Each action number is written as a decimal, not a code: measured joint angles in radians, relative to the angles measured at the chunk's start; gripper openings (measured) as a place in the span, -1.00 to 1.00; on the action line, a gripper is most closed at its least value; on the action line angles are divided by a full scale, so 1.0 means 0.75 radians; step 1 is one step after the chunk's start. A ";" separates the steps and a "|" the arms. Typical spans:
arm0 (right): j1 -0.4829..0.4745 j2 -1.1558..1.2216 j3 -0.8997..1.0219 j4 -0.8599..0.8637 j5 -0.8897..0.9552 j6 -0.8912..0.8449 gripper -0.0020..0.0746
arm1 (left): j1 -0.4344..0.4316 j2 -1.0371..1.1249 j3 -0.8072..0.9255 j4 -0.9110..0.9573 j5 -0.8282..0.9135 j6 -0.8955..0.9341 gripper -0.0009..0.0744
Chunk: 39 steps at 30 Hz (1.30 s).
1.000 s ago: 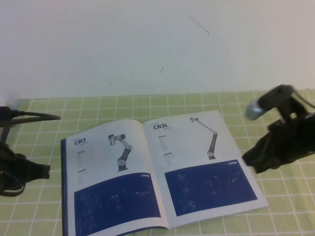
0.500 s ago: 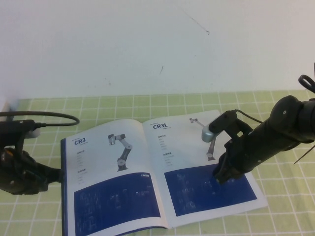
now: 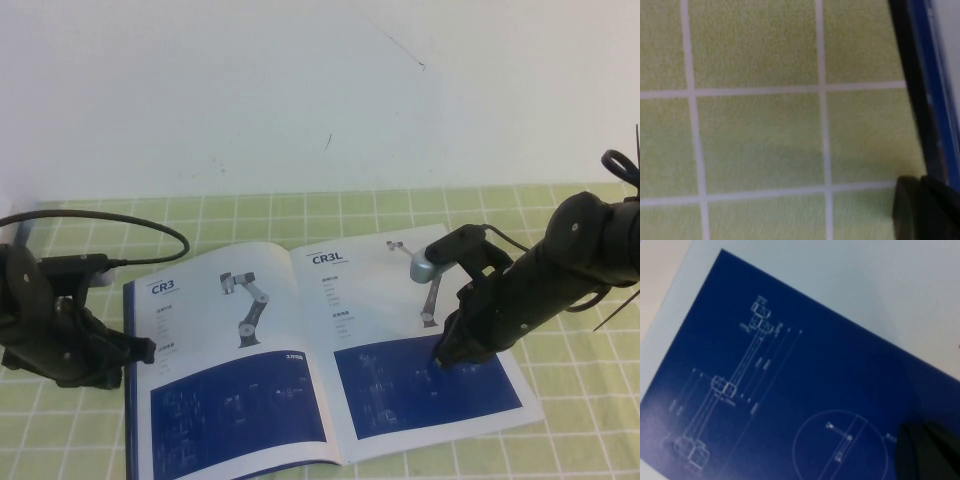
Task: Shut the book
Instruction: 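Close the open booklet and leave it lying on the table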
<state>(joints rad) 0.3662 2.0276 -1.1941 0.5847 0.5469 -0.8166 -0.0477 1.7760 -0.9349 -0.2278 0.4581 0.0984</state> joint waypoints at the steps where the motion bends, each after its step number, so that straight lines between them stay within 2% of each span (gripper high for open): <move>1: 0.000 0.000 0.000 0.000 0.000 0.007 -0.95 | 0.000 0.016 -0.012 0.000 0.000 -0.003 -0.99; 6: 0.000 0.000 0.000 0.000 0.005 0.015 -0.95 | -0.002 0.047 -0.041 -0.029 -0.014 -0.017 -0.99; 11: 0.000 0.000 0.000 0.000 0.005 0.024 -0.95 | -0.073 0.052 -0.041 -0.020 -0.065 -0.019 -0.99; 17: 0.000 0.000 0.000 0.000 0.008 0.027 -0.95 | -0.224 0.058 -0.041 -0.033 -0.111 -0.022 -0.99; 22: 0.000 0.000 0.000 0.012 0.008 0.027 -0.95 | -0.364 0.076 -0.070 -0.150 -0.172 -0.030 -0.99; 28: 0.000 -0.003 0.000 0.049 -0.001 0.027 -0.95 | -0.514 0.089 -0.244 -0.181 -0.089 -0.009 -0.99; 33: -0.025 -0.079 -0.025 -0.101 0.031 0.064 -0.95 | -0.548 0.052 -0.404 -0.173 0.041 0.059 -0.99; 37: -0.109 -0.234 -0.104 -0.343 0.124 0.178 -0.95 | -0.543 -0.063 -0.440 0.009 0.116 0.032 -0.99; 39: -0.157 -0.325 -0.141 -0.486 0.190 0.246 -0.95 | -0.531 -0.148 -0.439 0.174 0.160 -0.044 -0.99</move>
<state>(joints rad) 0.2485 1.7840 -1.3000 0.2201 0.6895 -0.6324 -0.4458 1.6648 -1.2641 -0.0973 0.5778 0.0656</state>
